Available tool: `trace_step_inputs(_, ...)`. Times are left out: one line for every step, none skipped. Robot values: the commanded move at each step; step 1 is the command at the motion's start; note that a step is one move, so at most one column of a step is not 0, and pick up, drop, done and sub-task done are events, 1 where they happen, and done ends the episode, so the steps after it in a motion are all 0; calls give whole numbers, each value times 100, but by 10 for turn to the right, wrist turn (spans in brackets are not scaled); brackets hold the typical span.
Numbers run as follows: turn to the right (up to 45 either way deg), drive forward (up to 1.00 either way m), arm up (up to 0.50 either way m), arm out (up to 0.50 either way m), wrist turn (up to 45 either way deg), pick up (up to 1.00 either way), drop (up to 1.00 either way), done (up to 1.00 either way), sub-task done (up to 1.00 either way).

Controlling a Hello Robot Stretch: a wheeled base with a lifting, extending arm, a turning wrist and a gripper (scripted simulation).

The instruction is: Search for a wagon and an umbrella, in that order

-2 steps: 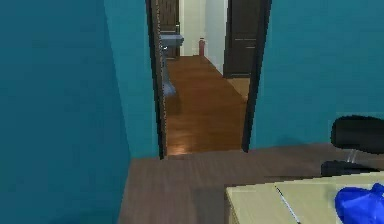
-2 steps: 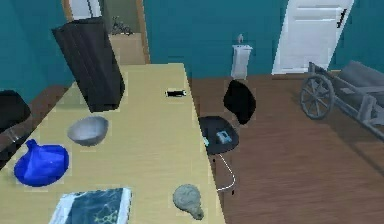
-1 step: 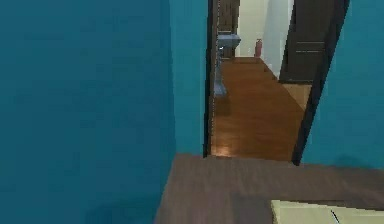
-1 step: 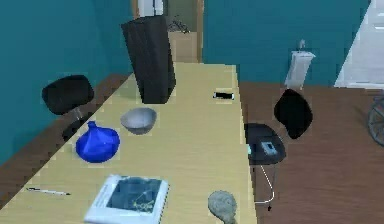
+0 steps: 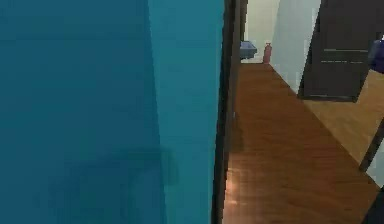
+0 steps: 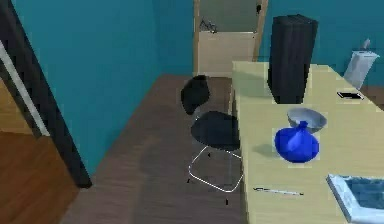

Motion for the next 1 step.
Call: trace_step_inputs(420,0,0,0,0,0,0,0,0)
